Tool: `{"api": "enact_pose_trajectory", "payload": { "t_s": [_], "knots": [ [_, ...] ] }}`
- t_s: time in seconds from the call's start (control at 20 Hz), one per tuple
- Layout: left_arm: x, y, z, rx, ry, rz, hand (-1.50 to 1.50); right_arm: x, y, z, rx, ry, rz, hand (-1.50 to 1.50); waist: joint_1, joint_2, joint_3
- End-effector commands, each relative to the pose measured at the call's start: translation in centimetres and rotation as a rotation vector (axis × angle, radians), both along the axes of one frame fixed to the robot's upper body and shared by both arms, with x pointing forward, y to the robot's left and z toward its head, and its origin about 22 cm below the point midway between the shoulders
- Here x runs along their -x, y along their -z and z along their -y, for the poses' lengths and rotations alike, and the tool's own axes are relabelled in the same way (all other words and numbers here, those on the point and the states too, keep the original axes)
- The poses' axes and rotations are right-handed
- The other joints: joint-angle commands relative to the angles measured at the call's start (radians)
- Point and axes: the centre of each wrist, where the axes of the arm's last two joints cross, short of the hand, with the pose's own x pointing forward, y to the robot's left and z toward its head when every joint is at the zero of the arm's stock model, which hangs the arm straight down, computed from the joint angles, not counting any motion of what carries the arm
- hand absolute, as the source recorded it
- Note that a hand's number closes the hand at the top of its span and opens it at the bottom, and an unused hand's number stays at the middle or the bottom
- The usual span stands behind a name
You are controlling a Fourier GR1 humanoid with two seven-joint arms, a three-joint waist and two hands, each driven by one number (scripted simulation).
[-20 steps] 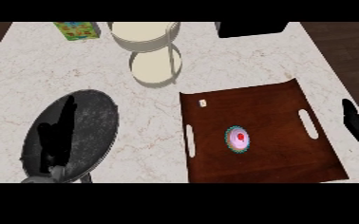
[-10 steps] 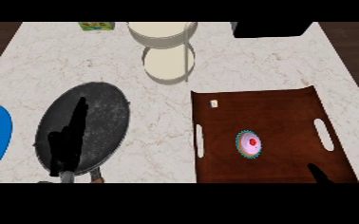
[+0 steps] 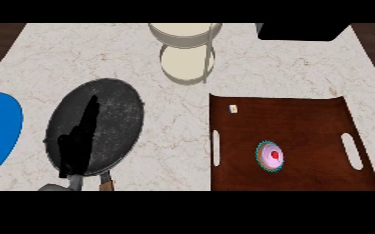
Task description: Pick the cupcake from the tray and place it in the tiered basket
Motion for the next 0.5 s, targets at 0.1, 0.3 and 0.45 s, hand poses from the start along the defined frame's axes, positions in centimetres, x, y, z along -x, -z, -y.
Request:
{"api": "enact_pose_trajectory", "payload": {
  "t_s": [0.1, 0.3, 0.45],
  "knots": [
    [1.1, 0.8, 1.4, 0.008, 0.031, -0.065, 0.00, 1.1, -2.7, -0.6, 0.044, 0.092, -0.115, -1.50, 0.038, 0.010, -0.004],
    [0.3, 0.5, 1.7, 0.016, 0.040, -0.065, 0.00, 0.7, -3.5, -1.4, 0.077, 0.110, -0.207, -1.50, 0.046, 0.012, -0.001],
    [0.9, 1.4, 2.5, -0.001, 0.047, -0.084, 0.00, 0.0, -4.3, -1.5, 0.112, 0.126, -0.260, -1.50, 0.055, 0.012, 0.000]
  ]
}}
